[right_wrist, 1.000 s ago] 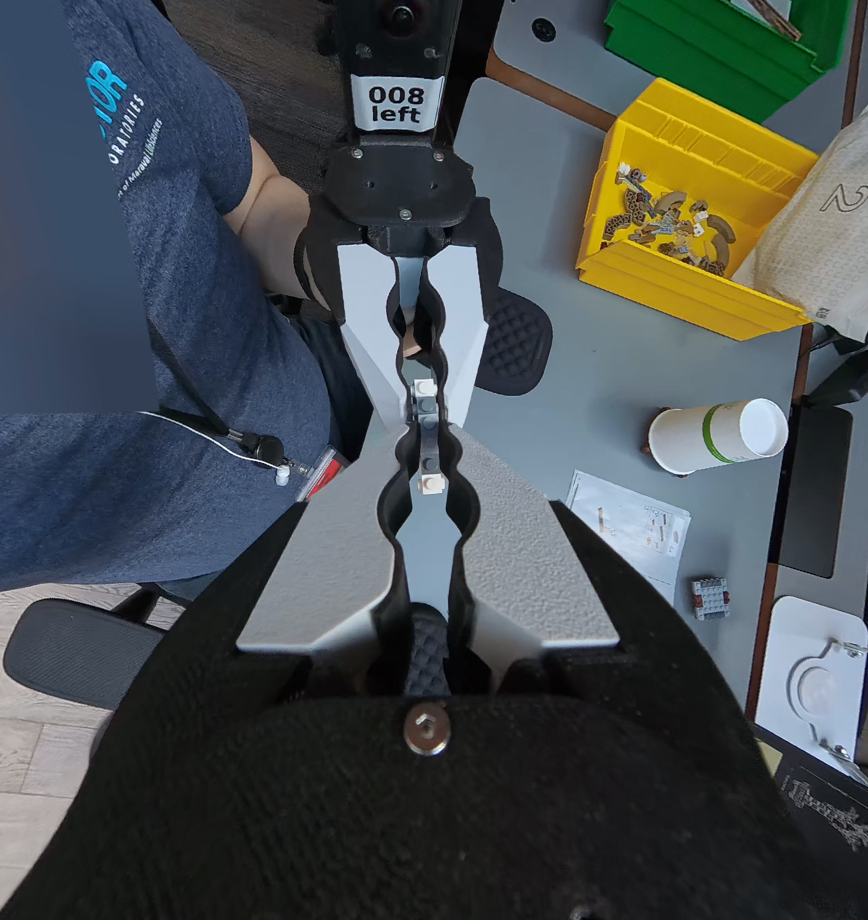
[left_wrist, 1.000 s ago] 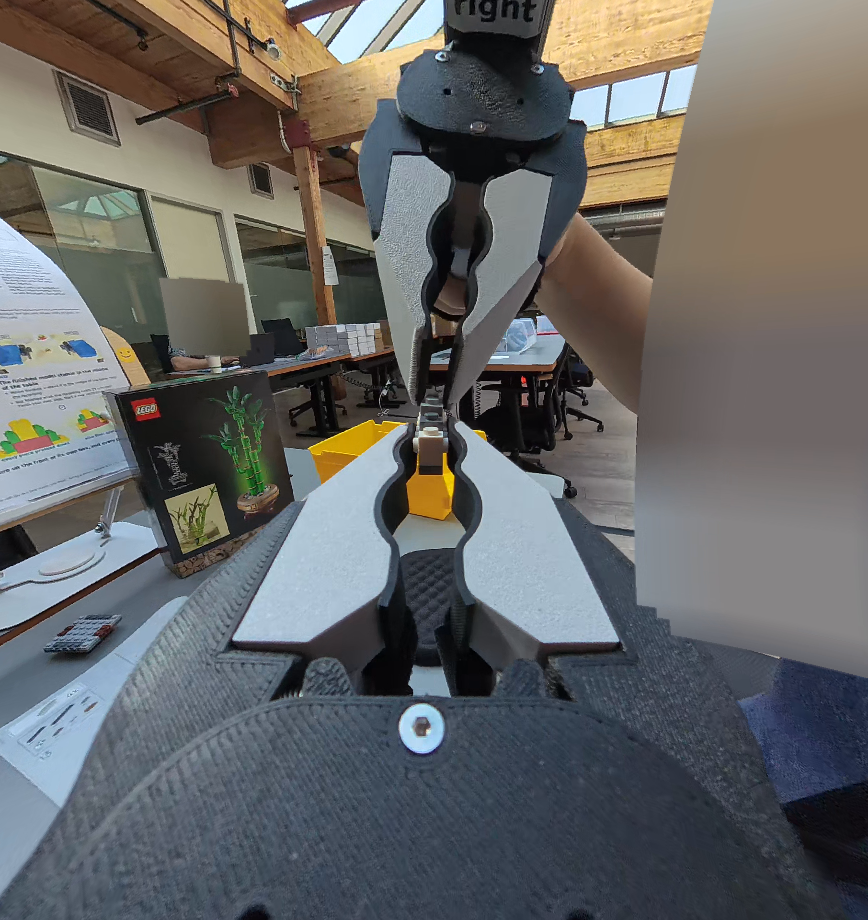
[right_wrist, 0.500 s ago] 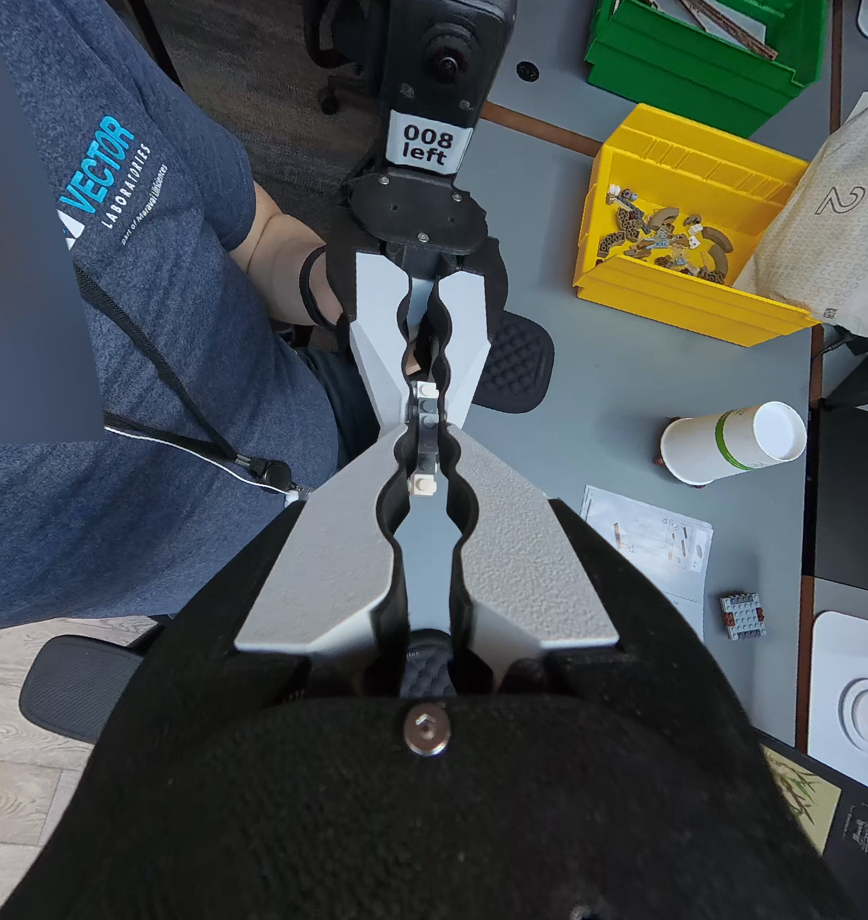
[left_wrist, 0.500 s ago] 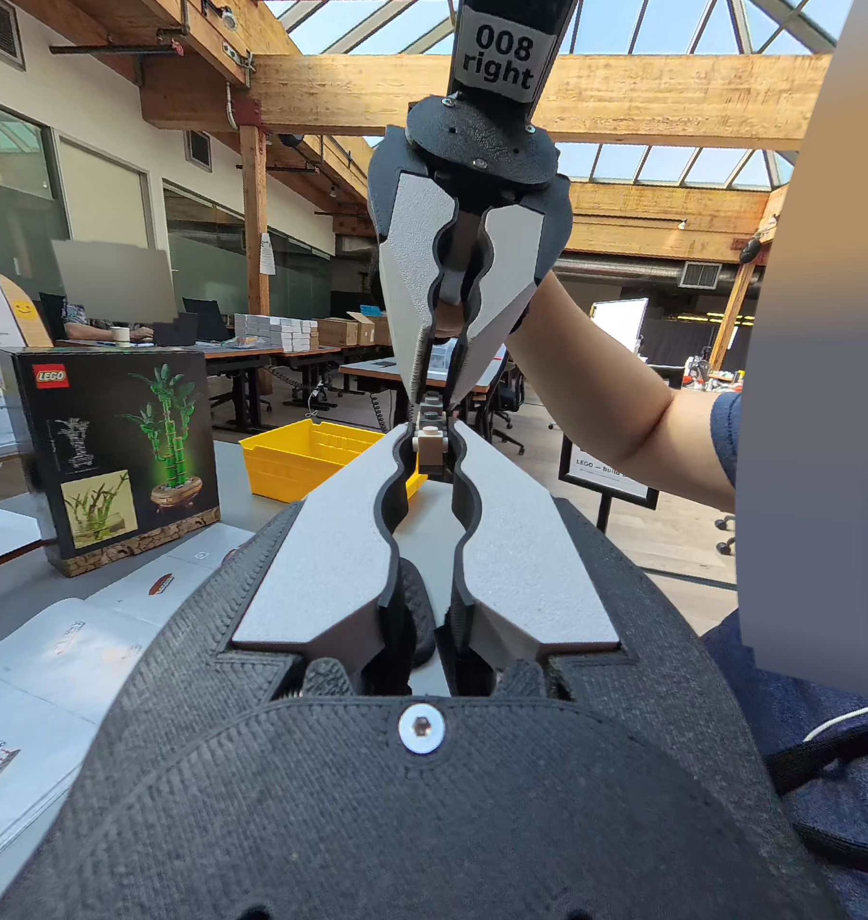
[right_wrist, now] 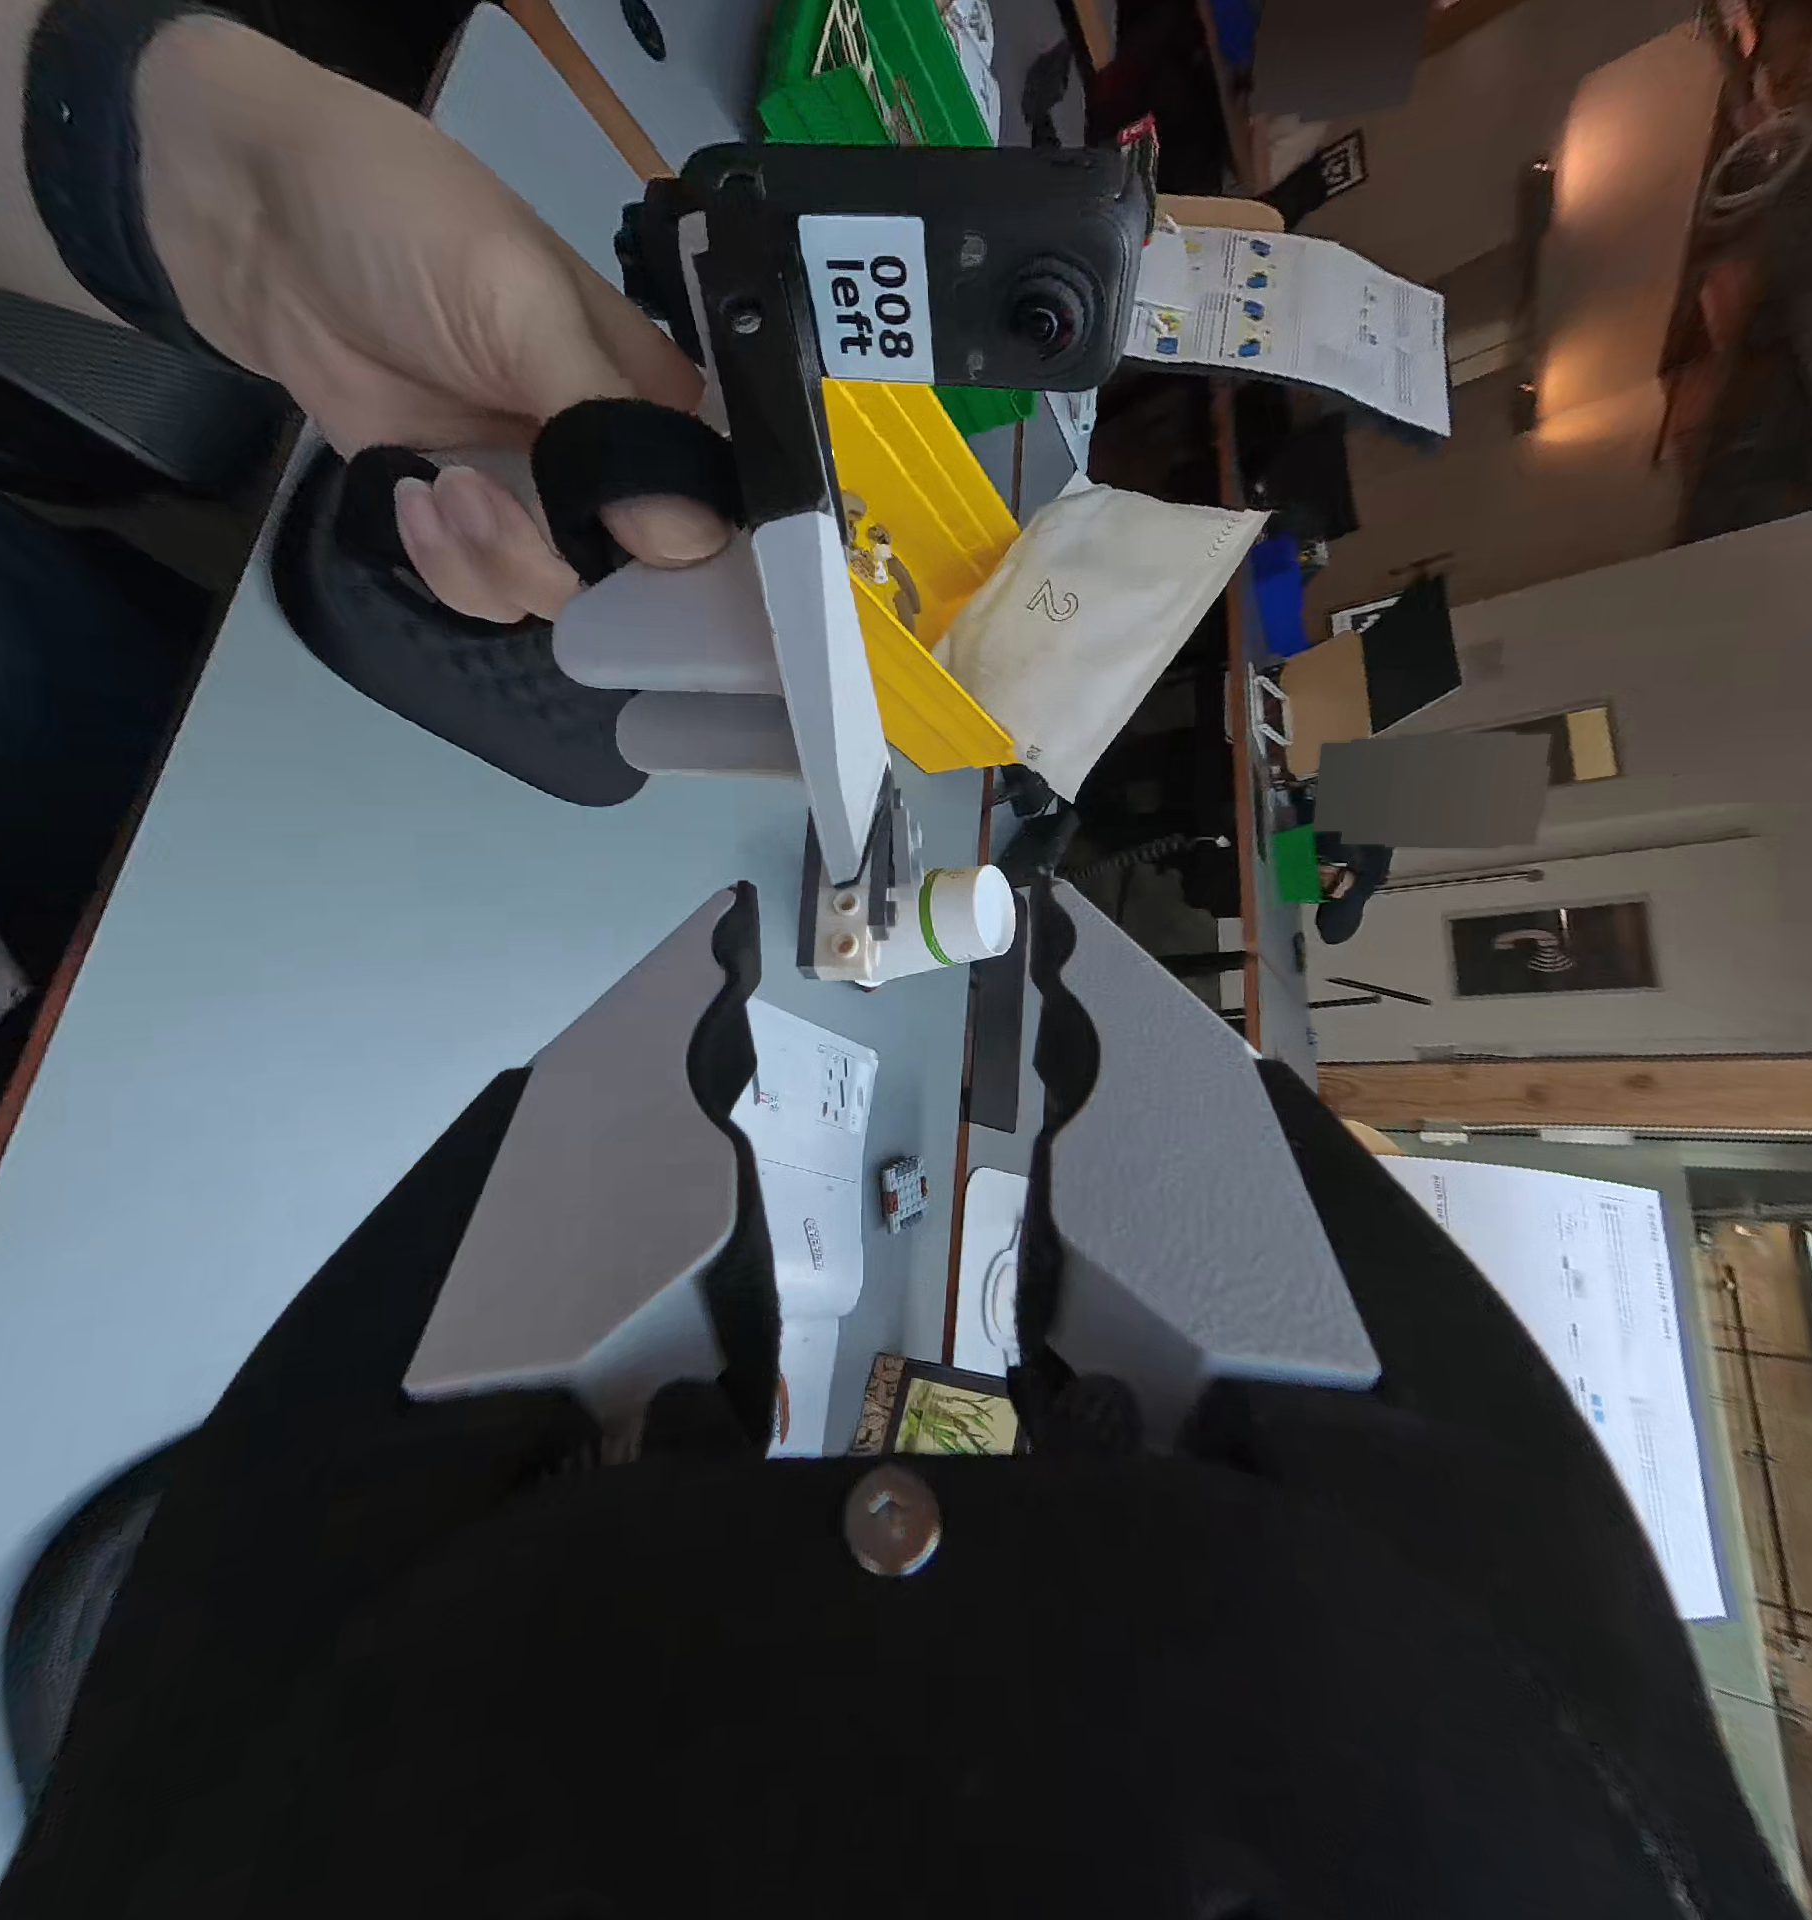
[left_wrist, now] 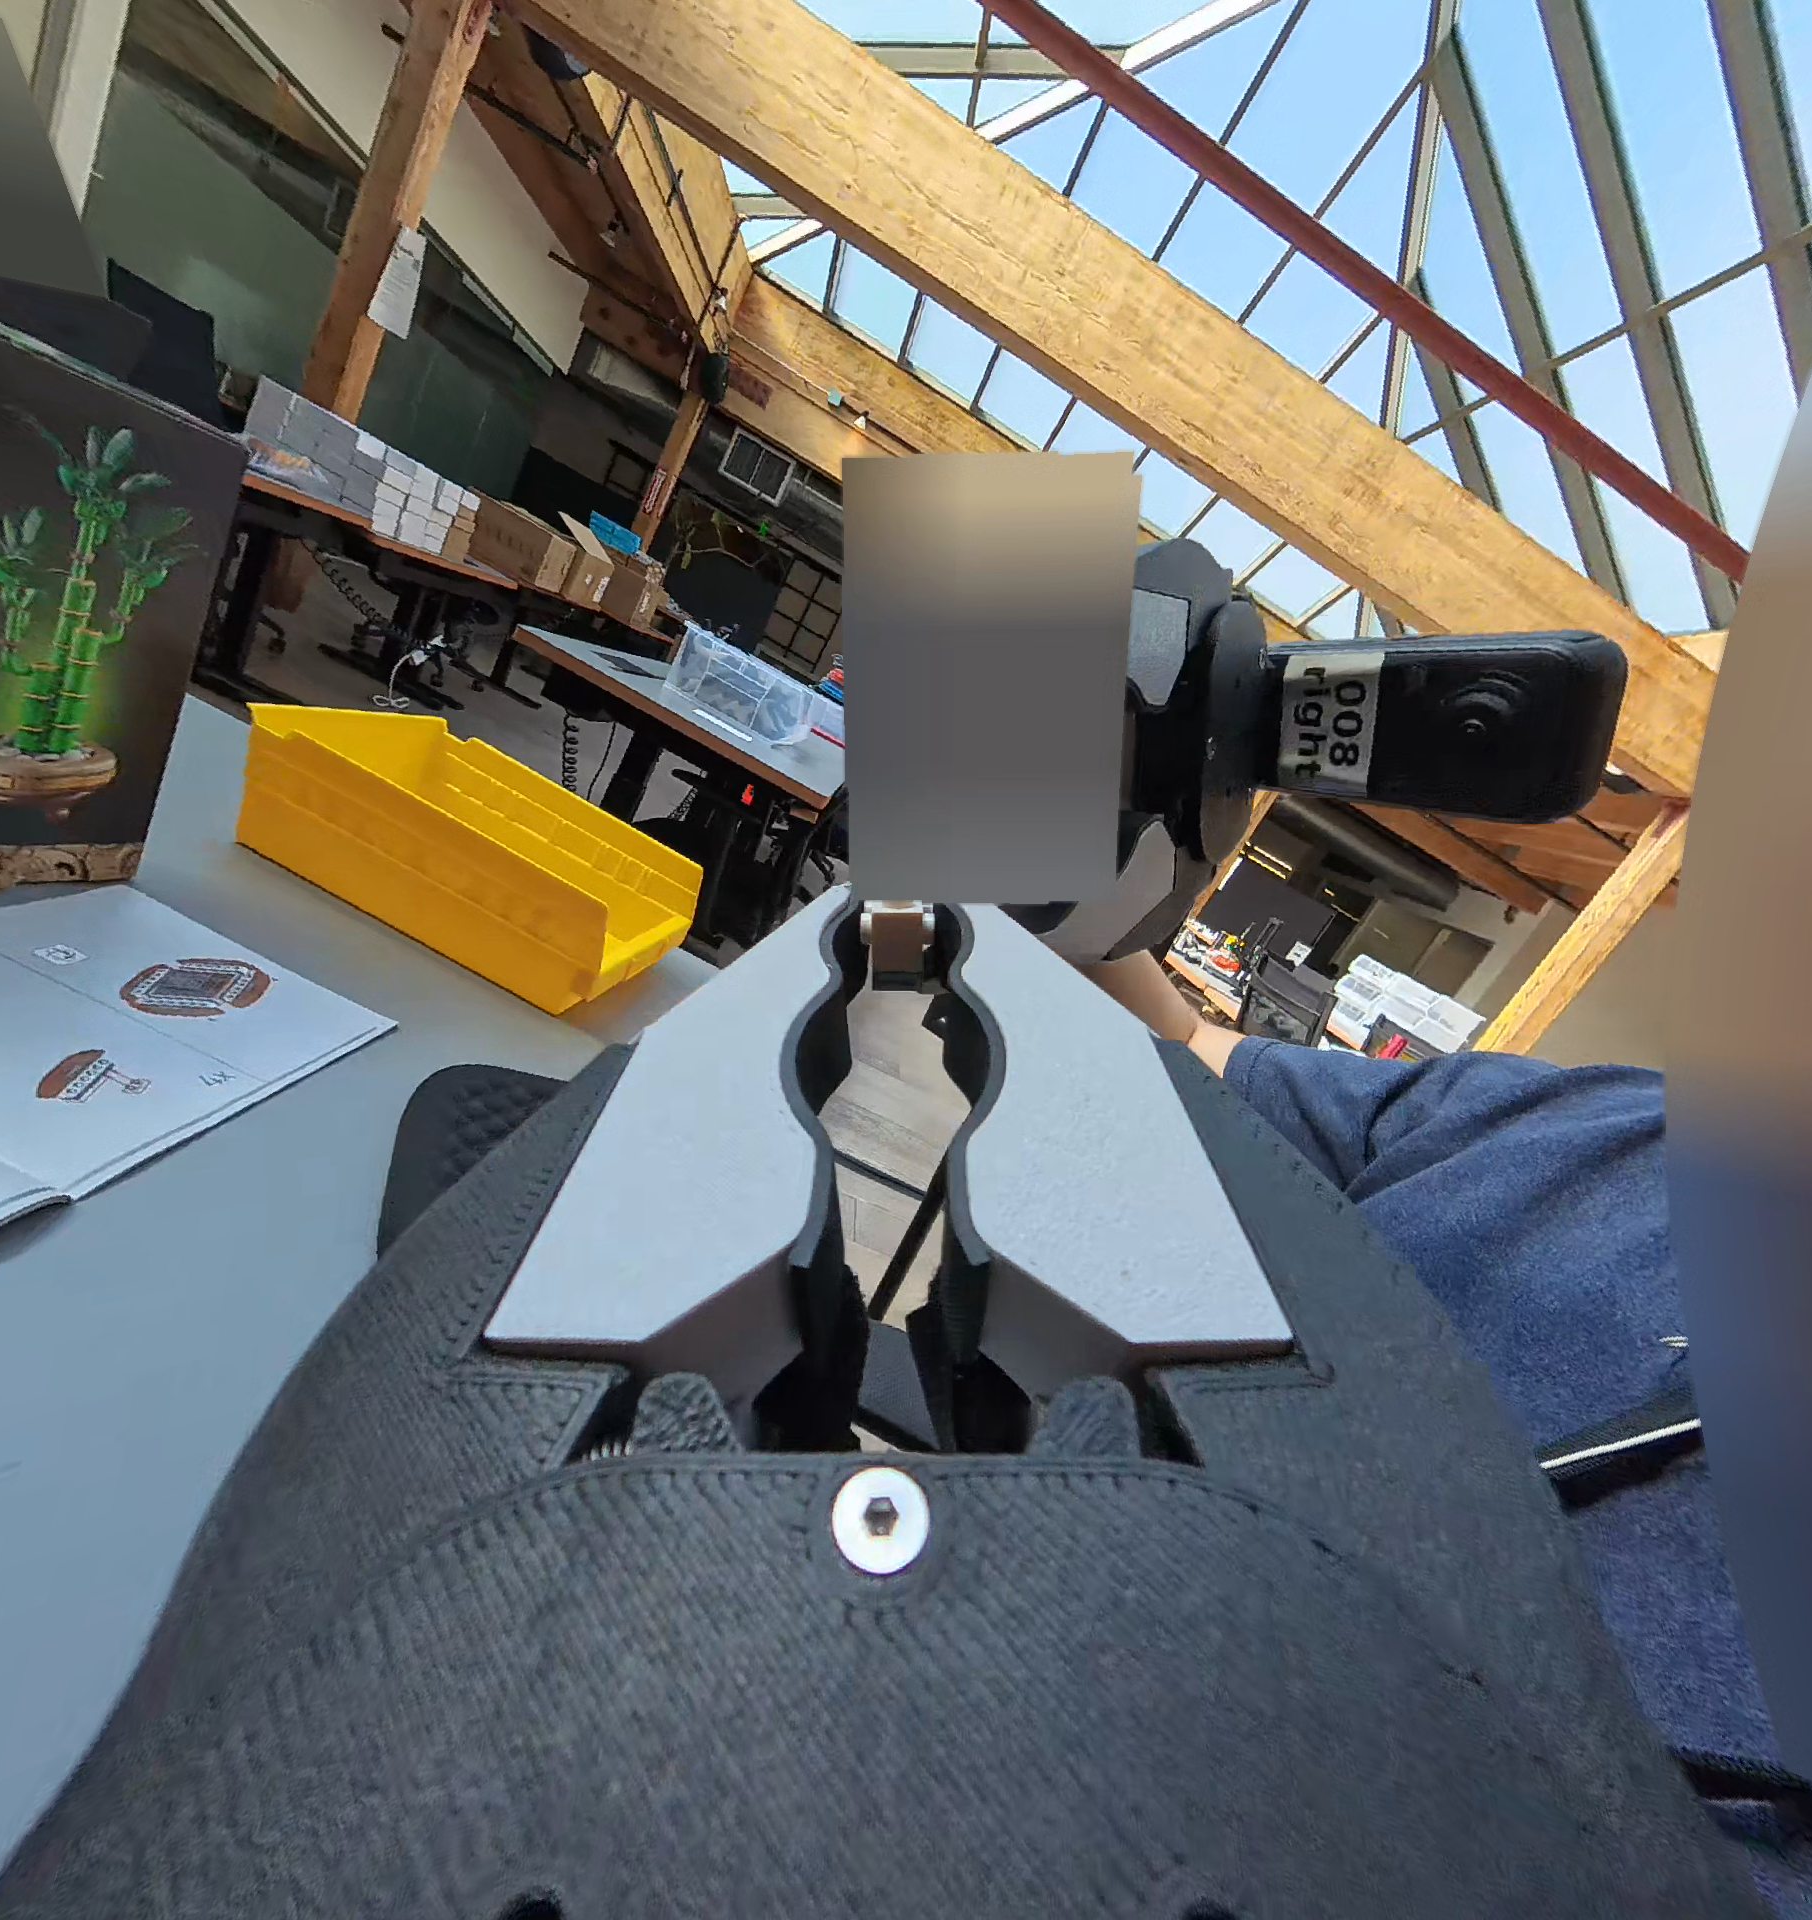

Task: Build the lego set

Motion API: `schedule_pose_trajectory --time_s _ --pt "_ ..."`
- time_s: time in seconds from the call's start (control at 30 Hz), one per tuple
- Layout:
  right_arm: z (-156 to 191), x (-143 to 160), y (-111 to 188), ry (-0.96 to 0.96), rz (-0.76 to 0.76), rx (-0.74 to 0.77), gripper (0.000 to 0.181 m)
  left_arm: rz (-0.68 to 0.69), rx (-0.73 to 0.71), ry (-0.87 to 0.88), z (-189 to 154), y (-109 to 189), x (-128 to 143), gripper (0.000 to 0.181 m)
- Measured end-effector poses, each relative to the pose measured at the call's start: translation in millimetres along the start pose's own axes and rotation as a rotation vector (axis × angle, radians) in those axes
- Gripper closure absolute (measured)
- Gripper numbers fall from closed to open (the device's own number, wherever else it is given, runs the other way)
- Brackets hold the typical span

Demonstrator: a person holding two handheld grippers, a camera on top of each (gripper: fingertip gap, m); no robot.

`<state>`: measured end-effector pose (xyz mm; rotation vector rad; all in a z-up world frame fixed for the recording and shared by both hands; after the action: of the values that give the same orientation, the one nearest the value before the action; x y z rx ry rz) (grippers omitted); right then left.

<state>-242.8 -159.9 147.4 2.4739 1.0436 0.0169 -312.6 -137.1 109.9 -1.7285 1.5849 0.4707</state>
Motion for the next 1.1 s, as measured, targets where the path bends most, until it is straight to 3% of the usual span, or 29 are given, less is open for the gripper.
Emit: schedule_pose_trajectory --time_s 0.3,1.1 --pt "19.2 5.7 -17.8 0.100 0.172 0.058 0.157 0.043 -0.018 0.032 3.2 -11.4 9.9 0.172" --pt "35.7 19.5 -30.2 0.135 0.291 0.059 0.160 0.062 -0.124 0.039 23.1 -16.7 18.8 0.172"
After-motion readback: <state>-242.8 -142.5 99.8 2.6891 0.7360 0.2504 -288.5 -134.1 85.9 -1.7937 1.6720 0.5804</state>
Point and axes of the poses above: each gripper's, where its closed fingertips meet, y back along the fingers, x out of its underside, z = x × y across the jaws, the point moved 5 cm from there along y, back along the fingers, and after that the axes turned 14 degrees about y, right-handed, at the moved point
